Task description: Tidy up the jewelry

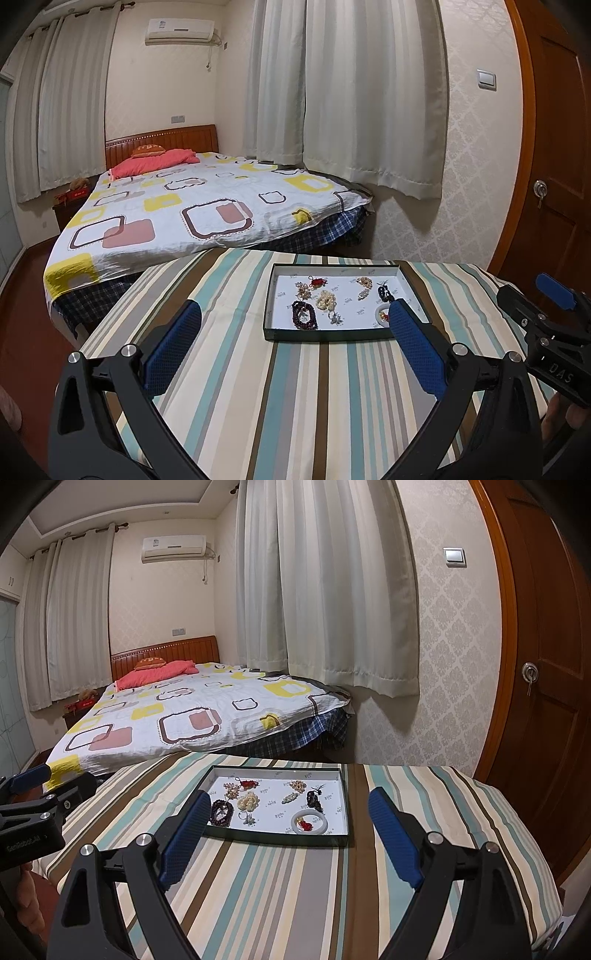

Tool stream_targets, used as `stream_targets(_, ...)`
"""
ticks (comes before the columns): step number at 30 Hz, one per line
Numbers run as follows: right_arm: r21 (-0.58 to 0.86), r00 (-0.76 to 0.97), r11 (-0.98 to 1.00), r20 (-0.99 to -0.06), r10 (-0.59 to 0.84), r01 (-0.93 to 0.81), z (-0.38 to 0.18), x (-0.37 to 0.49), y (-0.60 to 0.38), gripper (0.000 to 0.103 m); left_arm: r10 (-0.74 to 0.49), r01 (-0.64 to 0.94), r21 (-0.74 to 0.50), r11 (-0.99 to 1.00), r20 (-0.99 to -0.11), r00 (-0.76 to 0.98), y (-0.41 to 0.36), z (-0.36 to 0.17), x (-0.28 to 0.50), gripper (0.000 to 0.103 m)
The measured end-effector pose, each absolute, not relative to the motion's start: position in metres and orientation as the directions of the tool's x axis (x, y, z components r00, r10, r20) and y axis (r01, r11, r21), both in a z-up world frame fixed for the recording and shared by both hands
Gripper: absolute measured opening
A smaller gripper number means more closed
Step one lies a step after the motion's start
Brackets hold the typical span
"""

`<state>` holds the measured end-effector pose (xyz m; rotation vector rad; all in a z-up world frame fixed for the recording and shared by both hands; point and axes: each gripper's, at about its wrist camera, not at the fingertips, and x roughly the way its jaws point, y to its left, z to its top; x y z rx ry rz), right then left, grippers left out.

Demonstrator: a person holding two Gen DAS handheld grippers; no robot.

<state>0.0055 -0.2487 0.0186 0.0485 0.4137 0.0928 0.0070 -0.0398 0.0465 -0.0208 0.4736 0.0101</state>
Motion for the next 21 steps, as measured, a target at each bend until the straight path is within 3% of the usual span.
stream_targets(21,0.065,0.912,0.995,-0.398,0.098,-0.078,0.0186,0.0056,-0.2479,0.084,0.013,-0.025,-0.022,0.999,-0.458,0.889,-0.0387,0.0428,0.0085,0.099)
